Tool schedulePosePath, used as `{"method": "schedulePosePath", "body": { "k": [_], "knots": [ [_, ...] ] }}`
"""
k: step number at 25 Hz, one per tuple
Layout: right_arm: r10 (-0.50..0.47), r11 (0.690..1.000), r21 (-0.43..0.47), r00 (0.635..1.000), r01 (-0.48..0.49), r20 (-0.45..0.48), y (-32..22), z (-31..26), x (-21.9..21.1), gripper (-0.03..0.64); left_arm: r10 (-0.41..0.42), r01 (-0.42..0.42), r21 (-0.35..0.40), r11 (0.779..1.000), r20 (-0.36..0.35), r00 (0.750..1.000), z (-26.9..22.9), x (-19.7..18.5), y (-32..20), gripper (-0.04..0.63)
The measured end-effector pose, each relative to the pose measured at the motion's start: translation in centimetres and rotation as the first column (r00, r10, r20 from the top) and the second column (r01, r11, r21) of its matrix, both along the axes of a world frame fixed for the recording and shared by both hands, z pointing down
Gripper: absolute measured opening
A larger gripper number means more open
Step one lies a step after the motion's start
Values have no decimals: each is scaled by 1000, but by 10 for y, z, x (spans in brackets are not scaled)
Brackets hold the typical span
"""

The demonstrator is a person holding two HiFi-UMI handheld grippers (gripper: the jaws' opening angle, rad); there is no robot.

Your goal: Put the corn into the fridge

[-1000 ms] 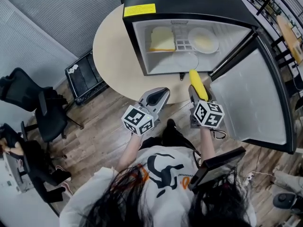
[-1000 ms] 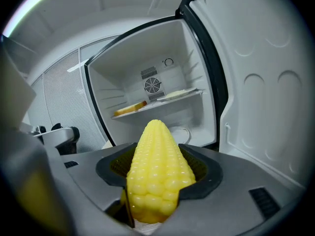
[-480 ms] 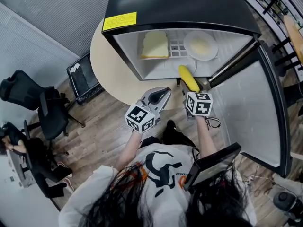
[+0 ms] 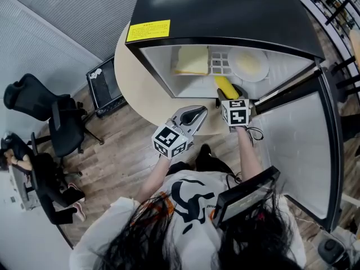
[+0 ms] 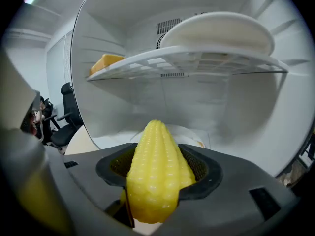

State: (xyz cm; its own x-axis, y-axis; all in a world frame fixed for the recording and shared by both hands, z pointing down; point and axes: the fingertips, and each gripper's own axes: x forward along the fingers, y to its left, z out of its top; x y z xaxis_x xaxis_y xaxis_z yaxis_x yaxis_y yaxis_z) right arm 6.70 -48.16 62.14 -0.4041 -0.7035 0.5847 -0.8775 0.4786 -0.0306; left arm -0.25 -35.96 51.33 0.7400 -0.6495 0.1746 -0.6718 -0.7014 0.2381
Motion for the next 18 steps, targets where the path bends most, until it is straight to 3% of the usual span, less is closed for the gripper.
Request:
{"method": "schedulePosePath", "body": {
  "k": [5,14,18],
  "knots": [
    [-51,999,6,996,52,-76,-18,9,-5,261,-18,19,-16,1000,14,1000,3,-10,5,12],
    [-106,994,2,988,107,-114,-33,17,-15,261,-56,57,-29,998,19,998,6,-29,8,12],
    [-164,986,-2,961,168,-221,-30,23,-19,262,-60,61,-34,998,21,998,7,-32,9,12]
  ]
}}
